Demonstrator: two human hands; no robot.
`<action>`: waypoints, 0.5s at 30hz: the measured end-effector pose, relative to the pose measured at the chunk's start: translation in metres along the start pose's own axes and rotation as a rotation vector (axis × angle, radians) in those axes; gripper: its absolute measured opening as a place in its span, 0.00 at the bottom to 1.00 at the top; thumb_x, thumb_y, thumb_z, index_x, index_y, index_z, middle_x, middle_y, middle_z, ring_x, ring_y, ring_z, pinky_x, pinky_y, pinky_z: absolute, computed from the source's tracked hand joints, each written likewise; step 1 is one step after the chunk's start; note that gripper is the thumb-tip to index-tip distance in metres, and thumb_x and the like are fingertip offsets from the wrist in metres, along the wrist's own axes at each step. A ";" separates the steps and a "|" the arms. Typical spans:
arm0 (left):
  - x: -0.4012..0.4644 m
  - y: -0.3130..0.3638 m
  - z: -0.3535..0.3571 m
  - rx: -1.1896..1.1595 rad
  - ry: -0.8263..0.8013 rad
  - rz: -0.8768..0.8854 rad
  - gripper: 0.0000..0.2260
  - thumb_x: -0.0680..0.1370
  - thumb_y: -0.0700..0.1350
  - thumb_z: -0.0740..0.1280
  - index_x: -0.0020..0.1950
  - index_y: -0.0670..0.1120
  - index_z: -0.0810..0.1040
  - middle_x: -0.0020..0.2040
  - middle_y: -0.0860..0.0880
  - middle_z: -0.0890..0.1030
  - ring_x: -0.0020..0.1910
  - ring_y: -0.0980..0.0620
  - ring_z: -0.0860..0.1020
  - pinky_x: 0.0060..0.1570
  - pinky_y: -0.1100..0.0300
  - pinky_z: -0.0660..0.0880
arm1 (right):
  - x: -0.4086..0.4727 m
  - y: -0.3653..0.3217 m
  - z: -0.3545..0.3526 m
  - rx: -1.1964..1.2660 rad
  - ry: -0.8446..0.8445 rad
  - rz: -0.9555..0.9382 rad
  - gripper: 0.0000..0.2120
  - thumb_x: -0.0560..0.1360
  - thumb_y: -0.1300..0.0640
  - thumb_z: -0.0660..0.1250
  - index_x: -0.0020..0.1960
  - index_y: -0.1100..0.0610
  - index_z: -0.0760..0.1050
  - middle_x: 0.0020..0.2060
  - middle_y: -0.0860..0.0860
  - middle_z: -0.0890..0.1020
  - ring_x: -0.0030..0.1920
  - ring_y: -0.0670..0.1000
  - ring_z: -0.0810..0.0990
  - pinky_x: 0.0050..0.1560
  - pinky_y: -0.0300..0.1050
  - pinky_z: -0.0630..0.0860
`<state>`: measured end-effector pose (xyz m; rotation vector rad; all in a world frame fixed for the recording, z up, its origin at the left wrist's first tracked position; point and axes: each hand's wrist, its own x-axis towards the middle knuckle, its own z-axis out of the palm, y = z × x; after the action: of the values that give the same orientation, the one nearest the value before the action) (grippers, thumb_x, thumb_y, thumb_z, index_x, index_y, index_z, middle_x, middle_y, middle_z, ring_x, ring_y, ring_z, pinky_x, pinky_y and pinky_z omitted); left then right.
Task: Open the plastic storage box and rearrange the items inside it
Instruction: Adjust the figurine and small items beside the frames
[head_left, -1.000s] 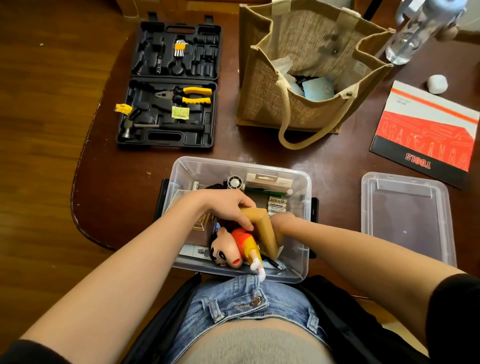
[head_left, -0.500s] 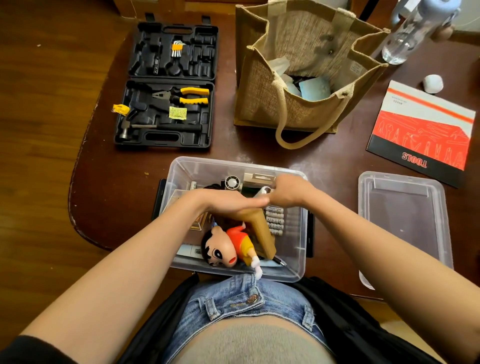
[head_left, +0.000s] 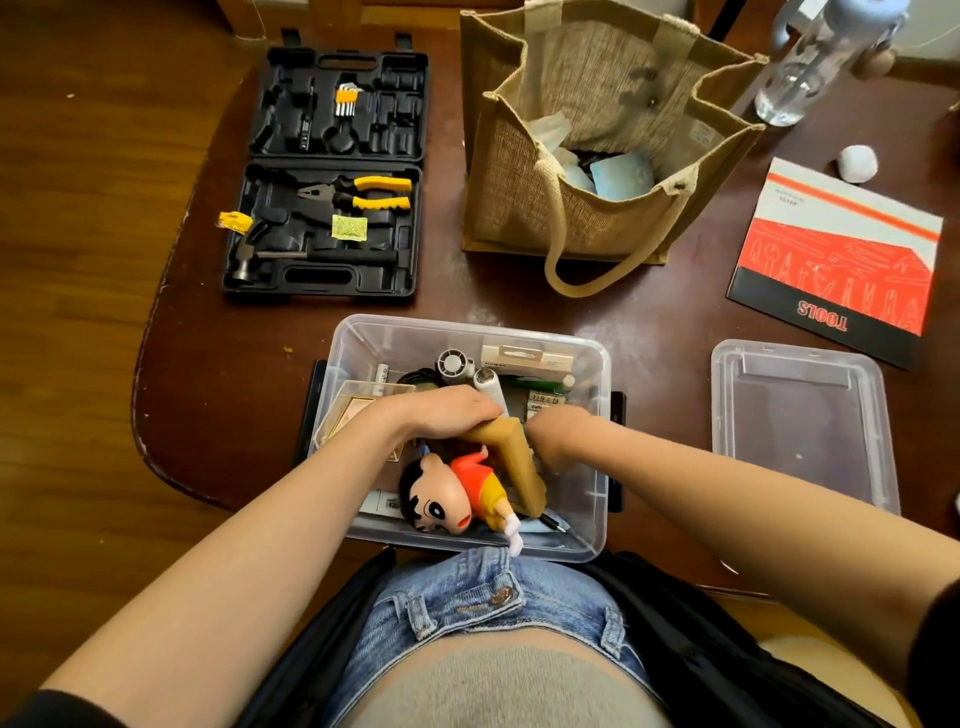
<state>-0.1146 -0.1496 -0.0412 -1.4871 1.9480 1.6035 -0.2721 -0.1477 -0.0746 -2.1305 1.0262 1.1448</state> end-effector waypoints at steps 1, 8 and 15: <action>-0.001 0.000 0.000 -0.005 0.004 0.004 0.17 0.83 0.41 0.51 0.34 0.47 0.64 0.33 0.49 0.65 0.32 0.56 0.62 0.32 0.69 0.63 | 0.003 -0.002 0.006 0.003 0.011 0.007 0.15 0.75 0.57 0.64 0.61 0.58 0.72 0.51 0.56 0.79 0.52 0.58 0.78 0.43 0.48 0.73; -0.001 -0.001 0.002 -0.056 0.023 -0.010 0.17 0.83 0.42 0.52 0.33 0.48 0.63 0.33 0.51 0.65 0.31 0.57 0.62 0.32 0.71 0.63 | 0.016 -0.017 0.033 0.100 0.094 0.087 0.10 0.78 0.63 0.59 0.57 0.60 0.74 0.55 0.56 0.79 0.56 0.56 0.78 0.48 0.47 0.76; -0.002 -0.003 0.003 -0.051 0.012 0.007 0.17 0.83 0.46 0.52 0.34 0.48 0.65 0.34 0.51 0.67 0.33 0.56 0.65 0.35 0.65 0.62 | 0.016 -0.017 0.030 -0.174 0.197 0.089 0.13 0.80 0.65 0.53 0.58 0.58 0.74 0.55 0.54 0.79 0.55 0.55 0.79 0.46 0.43 0.73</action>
<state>-0.1127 -0.1458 -0.0421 -1.5140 1.9347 1.6628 -0.2667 -0.1223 -0.1021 -2.3945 1.1561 1.1182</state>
